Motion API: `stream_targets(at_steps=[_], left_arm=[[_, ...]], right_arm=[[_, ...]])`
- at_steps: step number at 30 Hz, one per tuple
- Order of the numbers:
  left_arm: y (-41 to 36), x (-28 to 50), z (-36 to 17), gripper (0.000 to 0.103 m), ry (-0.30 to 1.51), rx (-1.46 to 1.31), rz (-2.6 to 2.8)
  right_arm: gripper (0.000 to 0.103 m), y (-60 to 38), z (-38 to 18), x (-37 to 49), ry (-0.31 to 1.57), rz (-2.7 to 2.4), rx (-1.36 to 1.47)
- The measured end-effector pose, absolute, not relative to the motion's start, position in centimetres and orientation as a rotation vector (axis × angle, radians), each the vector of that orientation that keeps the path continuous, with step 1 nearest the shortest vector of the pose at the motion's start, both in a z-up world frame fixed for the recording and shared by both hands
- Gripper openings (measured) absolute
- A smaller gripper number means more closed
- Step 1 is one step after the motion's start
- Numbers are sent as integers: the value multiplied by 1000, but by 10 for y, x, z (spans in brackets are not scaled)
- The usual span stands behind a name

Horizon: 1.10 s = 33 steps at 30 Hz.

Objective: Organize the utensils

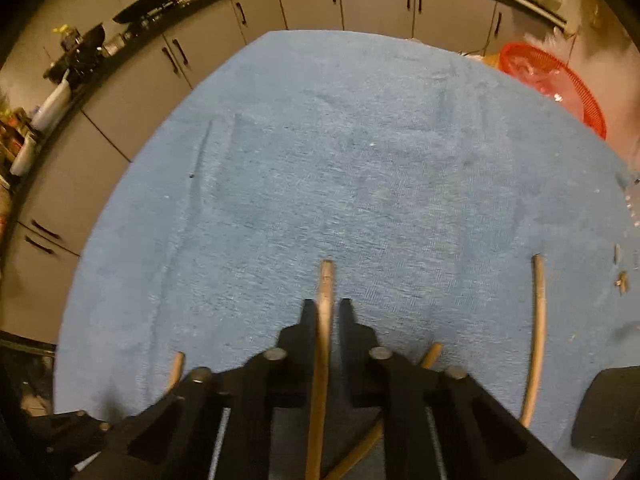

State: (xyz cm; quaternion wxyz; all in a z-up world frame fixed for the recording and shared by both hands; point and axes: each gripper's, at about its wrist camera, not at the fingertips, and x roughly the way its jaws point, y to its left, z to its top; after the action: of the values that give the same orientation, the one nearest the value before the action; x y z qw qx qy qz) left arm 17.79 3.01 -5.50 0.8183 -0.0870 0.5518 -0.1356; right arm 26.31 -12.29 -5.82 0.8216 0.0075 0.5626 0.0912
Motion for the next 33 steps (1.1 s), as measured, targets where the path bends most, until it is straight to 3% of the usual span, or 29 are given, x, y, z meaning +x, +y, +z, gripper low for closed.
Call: stream_targets(at_steps=[8, 16, 33], left_arm=[[29, 170, -42, 7, 1138, -218, -312], [20, 133, 20, 7, 985, -201, -352], [-21, 84, 82, 7, 864, -109, -435]], right_arm=[[8, -154, -4, 177, 978, 247, 148], [8, -183, 64, 67, 635, 226, 196], [8, -223, 90, -14, 459, 183, 249]])
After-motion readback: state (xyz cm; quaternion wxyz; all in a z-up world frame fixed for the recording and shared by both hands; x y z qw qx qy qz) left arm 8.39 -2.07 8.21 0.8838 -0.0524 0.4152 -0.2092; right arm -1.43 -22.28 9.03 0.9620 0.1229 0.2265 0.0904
